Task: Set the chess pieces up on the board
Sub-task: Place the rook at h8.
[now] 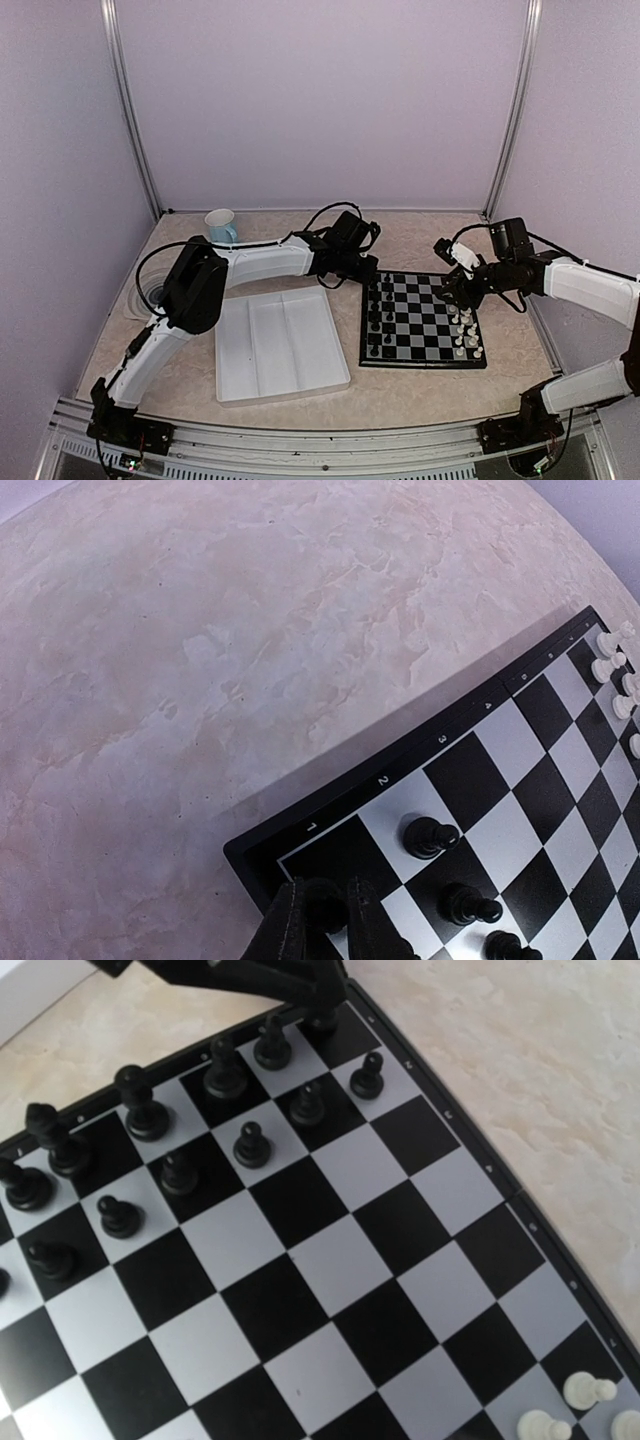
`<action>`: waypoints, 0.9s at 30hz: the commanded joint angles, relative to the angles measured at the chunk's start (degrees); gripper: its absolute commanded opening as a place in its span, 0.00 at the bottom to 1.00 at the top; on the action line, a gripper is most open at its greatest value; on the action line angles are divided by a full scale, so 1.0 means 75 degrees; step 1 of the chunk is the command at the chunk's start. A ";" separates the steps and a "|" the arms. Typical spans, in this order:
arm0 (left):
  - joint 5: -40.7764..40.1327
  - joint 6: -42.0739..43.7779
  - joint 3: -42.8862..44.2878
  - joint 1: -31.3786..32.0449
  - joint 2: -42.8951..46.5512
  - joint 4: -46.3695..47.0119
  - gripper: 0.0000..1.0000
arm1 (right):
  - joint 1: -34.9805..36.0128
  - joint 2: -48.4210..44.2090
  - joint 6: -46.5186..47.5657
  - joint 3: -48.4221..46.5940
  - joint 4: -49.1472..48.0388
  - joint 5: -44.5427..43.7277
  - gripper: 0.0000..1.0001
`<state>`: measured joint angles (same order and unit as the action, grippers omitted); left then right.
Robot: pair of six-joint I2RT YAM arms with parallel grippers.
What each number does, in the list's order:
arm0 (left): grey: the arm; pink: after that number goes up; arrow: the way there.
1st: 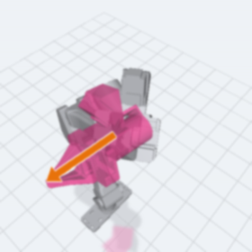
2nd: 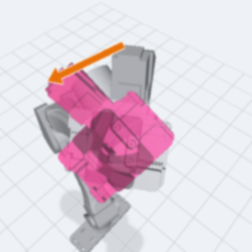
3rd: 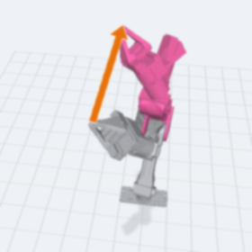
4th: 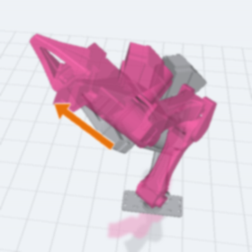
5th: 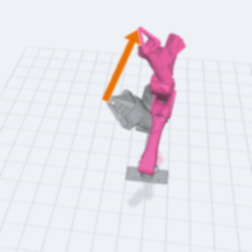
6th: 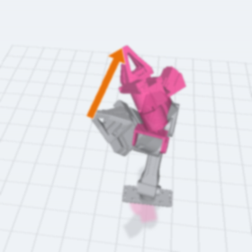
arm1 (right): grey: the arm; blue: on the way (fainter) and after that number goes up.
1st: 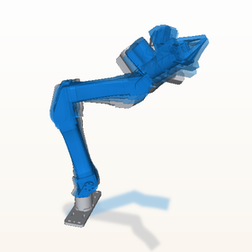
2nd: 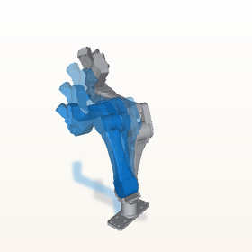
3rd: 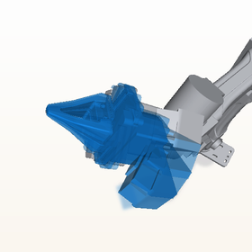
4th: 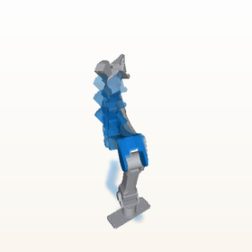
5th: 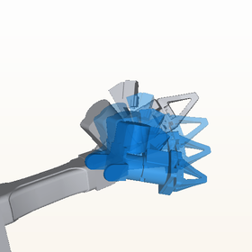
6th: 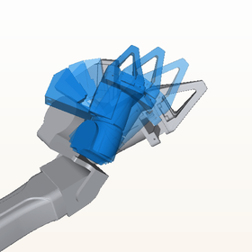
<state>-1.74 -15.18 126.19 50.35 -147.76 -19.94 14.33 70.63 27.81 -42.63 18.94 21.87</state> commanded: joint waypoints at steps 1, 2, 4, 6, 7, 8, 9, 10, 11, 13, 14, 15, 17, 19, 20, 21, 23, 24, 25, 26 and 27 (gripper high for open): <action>0.0149 -0.0120 0.0214 -0.0033 -0.0255 0.0045 0.18 | -0.0106 0.0086 0.0030 0.0001 -0.0064 0.0118 0.54; 0.0150 -0.0129 0.0214 -0.0033 -0.0255 0.0047 0.18 | -0.0106 0.0086 0.0040 0.0011 -0.0064 0.0122 0.54; 0.0180 -0.0141 0.0214 -0.0033 -0.0255 0.0056 0.19 | -0.0106 0.0095 0.0042 0.0013 -0.0065 0.0130 0.55; 0.0185 -0.0164 0.0214 -0.0044 -0.0264 0.0085 0.19 | -0.0109 0.0107 0.0047 0.0015 -0.0067 0.0126 0.54; 0.0185 -0.0183 0.0214 -0.0040 -0.0266 0.0098 0.18 | -0.0106 0.0110 0.0053 0.0007 -0.0063 0.0130 0.54; 0.0331 -0.0210 0.0214 -0.0044 -0.0277 0.0120 0.18 | -0.0100 0.0110 0.0053 0.0012 -0.0064 0.0131 0.54; 0.0396 -0.0230 0.0214 -0.0045 -0.0278 0.0152 0.18 | -0.0105 0.0110 0.0053 0.0012 -0.0064 0.0121 0.54; 0.0424 -0.0251 0.0214 -0.0042 -0.0287 0.0173 0.18 | -0.0106 0.0110 0.0053 0.0012 -0.0064 0.0123 0.54; 0.0446 -0.0269 0.0217 -0.0034 -0.0290 0.0195 0.18 | -0.0106 0.0110 0.0053 0.0012 -0.0064 0.0125 0.55; 0.0482 -0.0304 0.0225 -0.0036 -0.0302 0.0249 0.18 | -0.0106 0.0110 0.0053 0.0012 -0.0057 0.0142 0.54; 0.0494 -0.0316 0.0225 -0.0034 -0.0311 0.0272 0.18 | -0.0106 0.0110 0.0053 0.0012 -0.0053 0.0143 0.54; 0.0525 -0.0334 0.0236 -0.0034 -0.0319 0.0284 0.18 | -0.0106 0.0110 0.0053 0.0018 -0.0047 0.0143 0.55; 0.0554 -0.0371 0.0265 -0.0041 -0.0334 0.0312 0.18 | -0.0106 0.0121 0.0053 0.0012 -0.0052 0.0149 0.55; 0.0552 -0.0398 0.0303 -0.0046 -0.0360 0.0318 0.19 | -0.0106 0.0122 0.0053 0.0009 -0.0053 0.0150 0.54; 0.0551 -0.0401 0.0323 -0.0045 -0.0380 0.0317 0.19 | -0.0106 0.0126 0.0062 0.0012 -0.0053 0.0154 0.54; 0.0544 -0.0412 0.0344 -0.0045 -0.0392 0.0324 0.19 | -0.0106 0.0122 0.0065 0.0015 -0.0053 0.0155 0.54; 0.0538 -0.0431 0.0406 -0.0045 -0.0429 0.0324 0.19 | -0.0106 0.0122 0.0065 0.0012 -0.0053 0.0133 0.54; 0.0512 -0.0436 0.0437 -0.0051 -0.0450 0.0322 0.20 | -0.0106 0.0122 0.0065 0.0012 -0.0053 0.0136 0.55; 0.0488 -0.0446 0.0471 -0.0065 -0.0480 0.0322 0.20 | -0.0106 0.0122 0.0065 0.0012 -0.0053 0.0139 0.55; 0.0481 -0.0448 0.0498 -0.0069 -0.0493 0.0325 0.20 | -0.0106 0.0122 0.0067 0.0020 -0.0053 0.0148 0.54; 0.0503 -0.0465 0.0530 -0.0069 -0.0509 0.0342 0.21 | -0.0106 0.0125 0.0071 0.0024 -0.0047 0.0154 0.55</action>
<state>1.52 -17.98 127.98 50.17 -149.82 -18.46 14.33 71.11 28.01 -42.63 18.94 22.15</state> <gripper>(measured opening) 0.199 0.545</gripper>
